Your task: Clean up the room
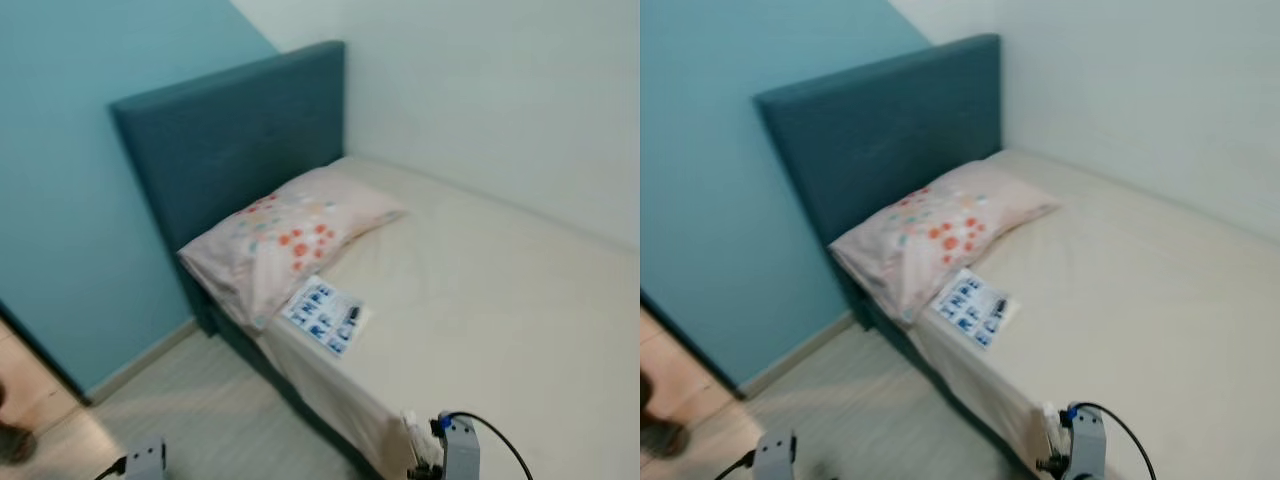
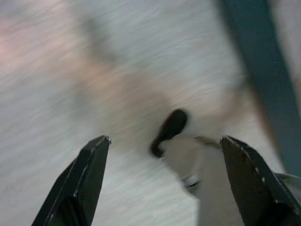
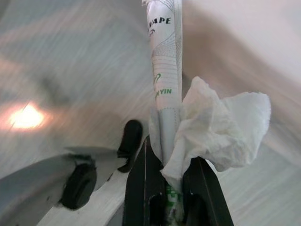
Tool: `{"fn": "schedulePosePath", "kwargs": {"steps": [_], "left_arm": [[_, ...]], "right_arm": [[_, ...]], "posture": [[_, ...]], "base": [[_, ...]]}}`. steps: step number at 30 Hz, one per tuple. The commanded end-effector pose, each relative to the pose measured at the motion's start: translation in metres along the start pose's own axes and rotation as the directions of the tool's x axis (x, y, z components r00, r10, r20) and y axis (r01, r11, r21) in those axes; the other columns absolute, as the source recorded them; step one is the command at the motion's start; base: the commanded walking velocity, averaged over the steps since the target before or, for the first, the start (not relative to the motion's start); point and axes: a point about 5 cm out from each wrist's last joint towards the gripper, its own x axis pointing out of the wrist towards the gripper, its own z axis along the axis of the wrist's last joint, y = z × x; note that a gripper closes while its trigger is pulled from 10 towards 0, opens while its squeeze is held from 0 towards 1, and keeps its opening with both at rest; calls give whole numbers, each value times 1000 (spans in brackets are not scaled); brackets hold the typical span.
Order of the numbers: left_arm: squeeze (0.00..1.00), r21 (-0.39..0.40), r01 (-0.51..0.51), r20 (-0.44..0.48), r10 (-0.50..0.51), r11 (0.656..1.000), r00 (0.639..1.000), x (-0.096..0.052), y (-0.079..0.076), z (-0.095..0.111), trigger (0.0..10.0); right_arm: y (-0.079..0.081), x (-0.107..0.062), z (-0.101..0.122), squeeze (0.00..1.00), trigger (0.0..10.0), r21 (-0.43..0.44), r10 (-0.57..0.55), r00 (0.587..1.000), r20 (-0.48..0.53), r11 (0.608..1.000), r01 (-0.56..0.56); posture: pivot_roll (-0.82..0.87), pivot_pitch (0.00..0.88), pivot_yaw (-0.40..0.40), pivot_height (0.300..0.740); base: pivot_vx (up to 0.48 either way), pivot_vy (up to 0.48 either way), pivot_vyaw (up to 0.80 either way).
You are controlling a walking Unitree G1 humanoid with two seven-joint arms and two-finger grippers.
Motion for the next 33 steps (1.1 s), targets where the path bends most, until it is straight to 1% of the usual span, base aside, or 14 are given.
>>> {"fn": "schedulePosePath", "kwargs": {"steps": [1, 7, 19, 25, 28, 33], "left_arm": [[0, 16, 1, -3, -1, 1000, 1000, 0, -1, 0, 10000], [0, 69, 7, -5, -7, 998, 1000, 0, -1, 0, 10000], [0, 80, 3, -7, -3, 997, 1000, 0, -1, -1, 10000], [0, 106, -12, -7, 13, 994, 1000, 0, 0, -2, 10000], [0, 145, -25, -14, 27, 989, 1000, -1, 1, -5, 10000], [0, 153, -31, -9, 33, 988, 999, -1, 2, -4, 10000]], "right_arm": [[-2, -1, -5, 0, 10000, -12, -3, 1000, -25, 1000, 3], [-2, -3, -16, 0, 10000, -50, 1, 998, -63, 999, -4], [-4, -5, -27, 0, 10000, -62, -8, 995, -96, 998, 2], [-4, -6, -31, 0, 10000, -72, -8, 994, -109, 997, 0], [-4, -7, -33, 0, 10000, -70, -10, 994, -111, 998, 3], [-4, -7, -35, 0, 10000, -72, -13, 993, -118, 997, 4]], "posture": [[-25, 24, 8, 740], [-24, 9, 10, 740], [-25, 5, 15, 740], [-31, 9, 22, 740], [-32, 10, 27, 740], [-31, 14, 27, 740]], "base": [[0, 0, 769], [0, 0, 769], [0, 0, 769], [0, 0, 769], [0, 0, 767], [0, 0, 766]]}}
